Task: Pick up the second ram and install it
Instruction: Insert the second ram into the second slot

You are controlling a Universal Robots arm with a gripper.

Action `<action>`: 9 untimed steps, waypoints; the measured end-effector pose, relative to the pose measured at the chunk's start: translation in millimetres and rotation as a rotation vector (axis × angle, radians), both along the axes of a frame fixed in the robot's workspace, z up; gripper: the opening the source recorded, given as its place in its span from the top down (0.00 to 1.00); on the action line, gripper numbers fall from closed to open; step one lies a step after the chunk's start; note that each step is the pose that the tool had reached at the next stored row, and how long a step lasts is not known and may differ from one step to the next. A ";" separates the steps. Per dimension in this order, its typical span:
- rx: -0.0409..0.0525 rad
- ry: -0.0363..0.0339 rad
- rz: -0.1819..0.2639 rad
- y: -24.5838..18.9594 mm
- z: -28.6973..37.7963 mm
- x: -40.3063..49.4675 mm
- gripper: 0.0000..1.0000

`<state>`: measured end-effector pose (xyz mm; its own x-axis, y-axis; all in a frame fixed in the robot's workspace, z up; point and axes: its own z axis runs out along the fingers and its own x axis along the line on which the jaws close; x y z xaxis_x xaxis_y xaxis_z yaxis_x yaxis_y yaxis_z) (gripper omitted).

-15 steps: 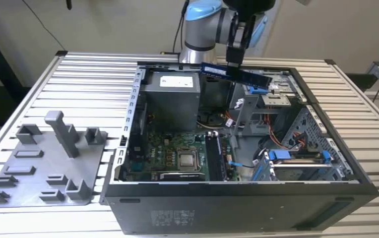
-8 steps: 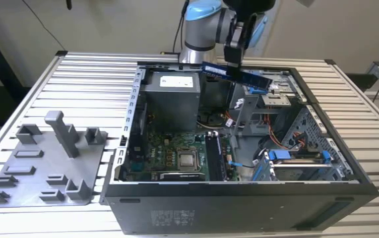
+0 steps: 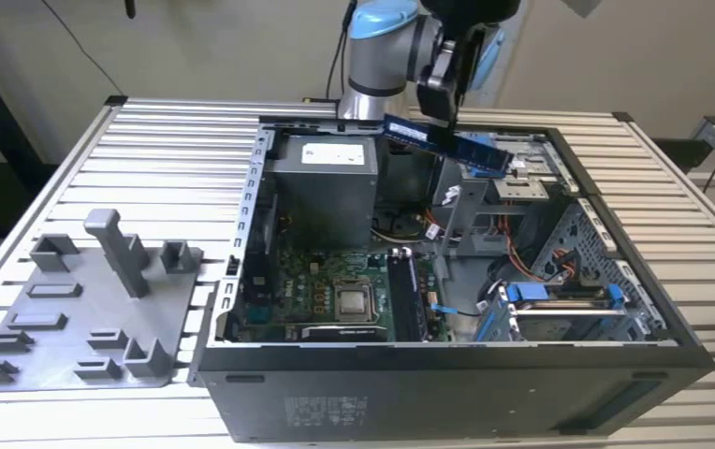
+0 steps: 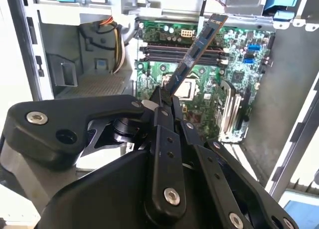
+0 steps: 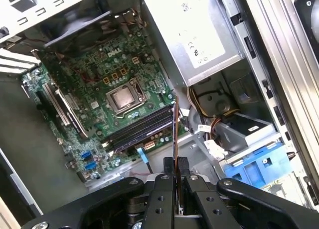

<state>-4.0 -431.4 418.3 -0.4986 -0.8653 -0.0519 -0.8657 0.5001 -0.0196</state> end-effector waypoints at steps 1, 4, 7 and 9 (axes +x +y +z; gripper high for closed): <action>0.0000 0.0000 -0.012 0.0 0.0 0.0 0.86; 0.0000 0.0000 -0.048 0.0 -0.2 0.0 0.86; -0.0001 0.0000 -0.085 0.0 -0.3 0.0 0.86; -0.0002 0.0000 -0.109 0.0 -0.4 0.0 0.86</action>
